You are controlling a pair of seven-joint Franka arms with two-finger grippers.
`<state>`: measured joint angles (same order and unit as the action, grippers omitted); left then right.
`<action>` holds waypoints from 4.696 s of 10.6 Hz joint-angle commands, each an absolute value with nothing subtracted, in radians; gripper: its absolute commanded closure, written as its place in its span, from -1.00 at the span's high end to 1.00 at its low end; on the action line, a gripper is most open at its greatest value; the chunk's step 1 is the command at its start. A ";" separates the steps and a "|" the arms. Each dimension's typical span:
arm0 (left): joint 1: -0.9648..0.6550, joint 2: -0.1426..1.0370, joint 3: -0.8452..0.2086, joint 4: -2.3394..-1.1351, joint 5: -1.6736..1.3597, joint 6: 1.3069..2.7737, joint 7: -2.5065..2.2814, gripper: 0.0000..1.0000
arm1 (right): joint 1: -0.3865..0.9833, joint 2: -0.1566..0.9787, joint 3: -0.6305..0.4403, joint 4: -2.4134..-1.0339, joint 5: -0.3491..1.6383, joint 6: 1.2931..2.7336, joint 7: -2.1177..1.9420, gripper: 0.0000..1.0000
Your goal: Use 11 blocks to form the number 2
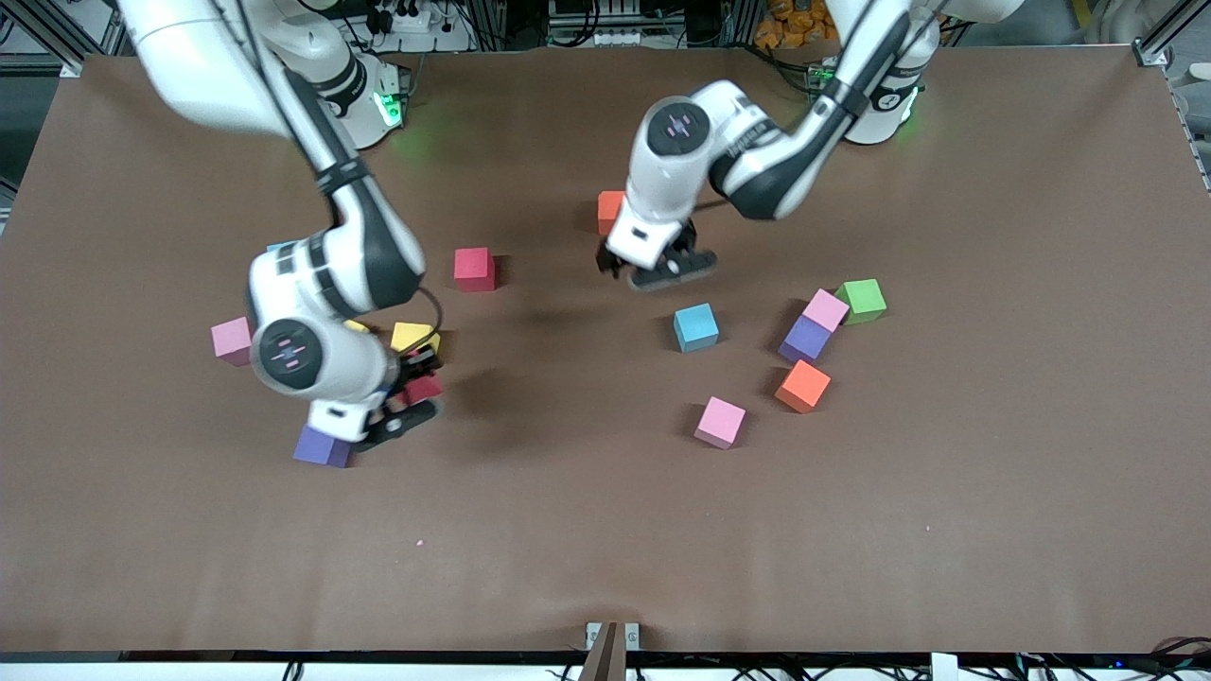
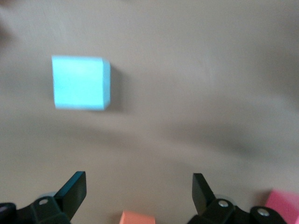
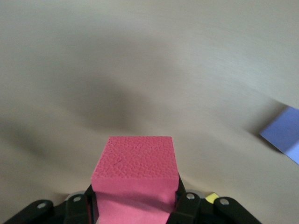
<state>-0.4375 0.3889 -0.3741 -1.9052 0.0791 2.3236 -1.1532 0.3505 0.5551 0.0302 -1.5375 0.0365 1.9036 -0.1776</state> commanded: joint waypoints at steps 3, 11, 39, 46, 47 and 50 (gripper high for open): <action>-0.348 0.549 -0.335 -1.787 0.126 2.309 -1.043 1.00 | 0.435 0.534 0.023 -1.591 0.012 1.891 -0.458 0.24; -0.348 0.614 -0.347 -1.796 0.183 2.202 -1.043 1.00 | 0.633 0.358 0.025 -1.888 -0.090 2.035 -0.480 0.26; -0.252 0.285 -0.483 -2.244 -0.101 2.444 -1.726 -0.83 | 1.081 0.446 0.023 -2.042 -0.129 2.307 -0.339 0.26; -0.252 0.293 -0.572 -2.276 -0.100 2.493 -2.210 -0.82 | 1.081 0.440 0.023 -2.045 -0.130 2.293 -0.345 1.00; -0.252 0.287 -0.572 -2.292 -0.097 2.496 -2.244 -0.82 | 1.081 0.433 0.023 -2.043 -0.130 2.271 -0.345 1.00; -0.250 0.287 -0.583 -2.318 -0.091 2.497 -2.247 -0.82 | 1.083 0.373 0.023 -2.046 -0.130 2.203 -0.345 1.00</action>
<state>-0.2616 0.3205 -0.5673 -2.2823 -0.0792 2.4808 -2.2324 1.0728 0.4216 0.0283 -2.0386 -0.1077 2.2457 -0.3609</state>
